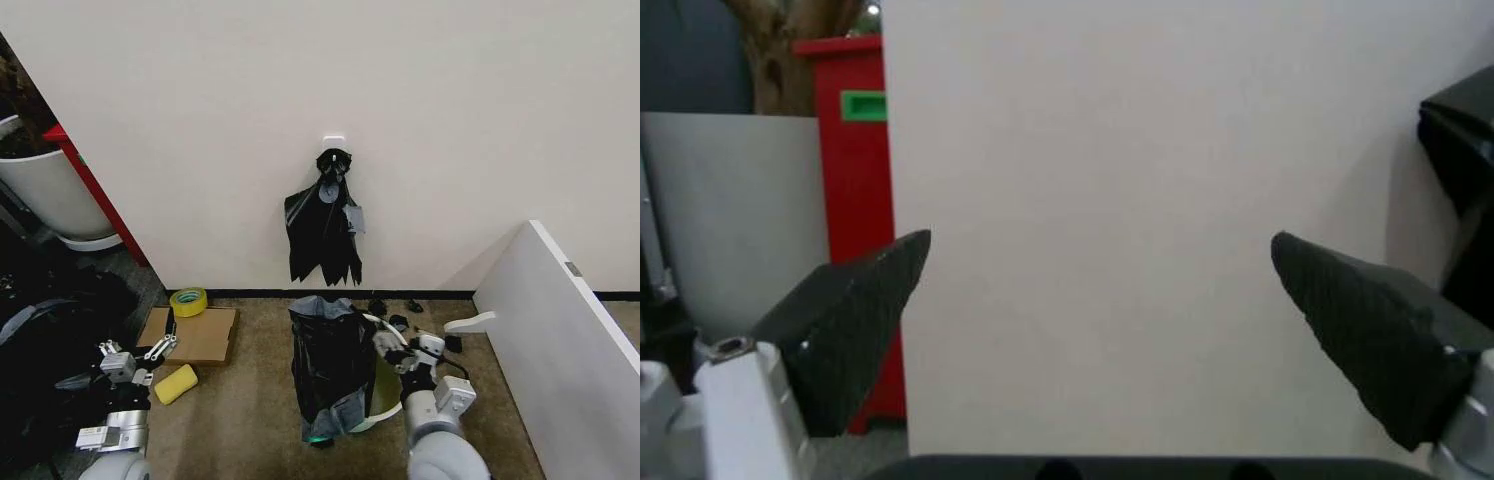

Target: Place the garbage bag over the trash bin.

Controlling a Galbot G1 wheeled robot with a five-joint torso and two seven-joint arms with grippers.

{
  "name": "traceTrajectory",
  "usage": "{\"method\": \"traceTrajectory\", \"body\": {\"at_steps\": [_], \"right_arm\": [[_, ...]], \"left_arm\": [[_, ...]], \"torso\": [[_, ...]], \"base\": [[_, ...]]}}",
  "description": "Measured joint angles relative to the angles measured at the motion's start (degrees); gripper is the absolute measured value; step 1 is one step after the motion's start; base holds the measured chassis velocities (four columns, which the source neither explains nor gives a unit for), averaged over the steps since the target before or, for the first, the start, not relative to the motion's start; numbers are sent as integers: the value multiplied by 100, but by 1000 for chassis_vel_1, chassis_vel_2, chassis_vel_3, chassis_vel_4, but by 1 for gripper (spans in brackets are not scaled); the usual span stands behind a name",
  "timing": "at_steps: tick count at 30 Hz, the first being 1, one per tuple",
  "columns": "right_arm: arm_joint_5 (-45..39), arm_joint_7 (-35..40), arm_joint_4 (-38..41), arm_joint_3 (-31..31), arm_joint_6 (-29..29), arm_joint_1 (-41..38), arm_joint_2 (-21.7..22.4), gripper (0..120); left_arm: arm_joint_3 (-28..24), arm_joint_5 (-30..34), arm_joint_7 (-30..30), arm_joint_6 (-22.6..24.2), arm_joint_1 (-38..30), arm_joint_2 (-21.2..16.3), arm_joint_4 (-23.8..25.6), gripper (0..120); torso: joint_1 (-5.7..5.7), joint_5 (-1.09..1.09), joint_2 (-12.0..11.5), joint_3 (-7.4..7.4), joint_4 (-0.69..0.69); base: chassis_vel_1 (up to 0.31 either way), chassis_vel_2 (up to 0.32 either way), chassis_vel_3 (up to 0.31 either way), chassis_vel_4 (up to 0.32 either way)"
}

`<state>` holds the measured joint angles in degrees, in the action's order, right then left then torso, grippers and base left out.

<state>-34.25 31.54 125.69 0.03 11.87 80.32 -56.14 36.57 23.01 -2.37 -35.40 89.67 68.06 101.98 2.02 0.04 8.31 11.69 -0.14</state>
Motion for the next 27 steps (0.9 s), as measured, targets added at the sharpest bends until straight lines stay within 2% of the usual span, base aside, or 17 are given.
{"method": "traceTrajectory", "body": {"at_steps": [3, 6, 10, 12, 15, 16, 18, 22, 24, 27], "right_arm": [[-86, -110, -67, -55, 317, -84, 227, 100], [-154, -147, -71, -68, 428, -116, 268, 97], [-226, -108, -129, -101, 522, -181, 223, 80], [-236, -97, -133, -109, 539, -185, 216, 77], [-305, -65, -132, -132, 638, -200, 235, 64], [-305, -65, -132, -132, 638, -200, 235, 64], [-337, -47, -131, -143, 699, -227, 284, 55], [-338, -46, -164, -156, 737, -276, 404, 36], [-323, -50, -173, -156, 722, -277, 414, 34], [-274, -81, -195, -153, 643, -271, 421, 20]], "left_arm": [[-90, -57, -37, 51, -5, -44, 54, 100], [-140, -80, -61, 83, -20, -65, 75, 100], [-266, -121, -112, 135, -37, -72, 105, 100], [-293, -131, -122, 147, -35, -73, 125, 100], [-371, -149, -167, 212, -29, -98, 210, 100], [-371, -149, -167, 212, -29, -98, 210, 100], [-440, -139, -211, 294, -27, -132, 300, 100], [-798, -58, -365, 594, -11, -334, 620, 100], [-878, -51, -399, 646, -4, -385, 671, 100], [-1195, 4, -466, 880, 7, -588, 869, 100]], "torso": [[0, 0, 0, 0, 0], [0, 0, 0, 0, -1], [0, 0, 0, 0, 0], [0, 0, 0, 0, 0], [0, 0, 0, 0, 0], [0, 0, 0, 0, 0], [0, -1, 0, 0, 0], [0, -1, 0, 0, 0], [0, -1, 0, 0, 0], [0, -2, 0, 0, 0]], "base": [[0, 0, 0, 0], [0, 0, 0, 0], [0, 0, 0, 0], [0, 0, 0, 0], [0, 0, 0, 0], [0, 0, 0, 0], [0, 0, 0, 0], [0, 0, 0, 0], [0, 0, 0, 0], [0, 0, 0, 0]]}}
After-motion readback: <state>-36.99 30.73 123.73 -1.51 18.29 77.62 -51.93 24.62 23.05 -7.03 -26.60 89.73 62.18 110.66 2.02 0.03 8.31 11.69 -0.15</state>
